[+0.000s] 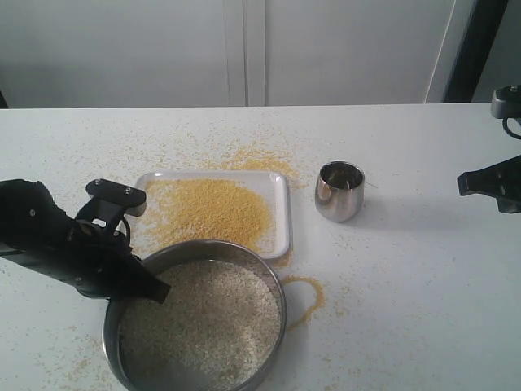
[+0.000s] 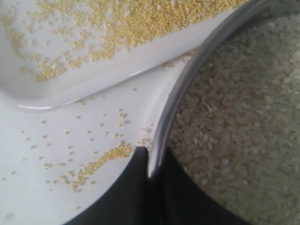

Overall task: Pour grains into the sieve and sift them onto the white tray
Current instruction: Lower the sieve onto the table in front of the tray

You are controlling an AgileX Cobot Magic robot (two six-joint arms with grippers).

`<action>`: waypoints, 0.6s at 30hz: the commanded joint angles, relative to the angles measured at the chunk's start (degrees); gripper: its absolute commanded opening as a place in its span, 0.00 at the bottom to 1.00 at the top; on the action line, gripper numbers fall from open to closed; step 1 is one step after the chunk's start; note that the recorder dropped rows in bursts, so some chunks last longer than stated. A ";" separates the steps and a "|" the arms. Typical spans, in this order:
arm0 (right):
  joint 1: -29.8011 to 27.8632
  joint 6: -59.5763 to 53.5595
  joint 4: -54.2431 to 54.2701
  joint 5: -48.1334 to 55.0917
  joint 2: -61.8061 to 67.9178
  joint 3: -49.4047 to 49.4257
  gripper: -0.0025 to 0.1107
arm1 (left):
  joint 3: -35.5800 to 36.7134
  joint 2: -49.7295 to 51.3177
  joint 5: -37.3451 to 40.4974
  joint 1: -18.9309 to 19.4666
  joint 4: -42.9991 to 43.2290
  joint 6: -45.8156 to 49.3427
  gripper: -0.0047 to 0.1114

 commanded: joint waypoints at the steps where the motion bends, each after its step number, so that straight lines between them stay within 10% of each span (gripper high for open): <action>1: -0.25 0.29 0.00 -0.74 -0.38 0.31 0.02 | 0.03 0.13 2.17 -0.26 -0.16 -0.32 0.34; 7: -0.25 0.29 0.00 -0.74 -0.38 0.31 0.02 | 0.03 -0.75 3.69 -0.26 -0.16 -1.29 0.70; 18: -0.25 0.29 0.00 -0.74 -0.38 0.31 0.02 | 0.03 -4.91 8.64 -0.26 -0.16 -1.41 0.71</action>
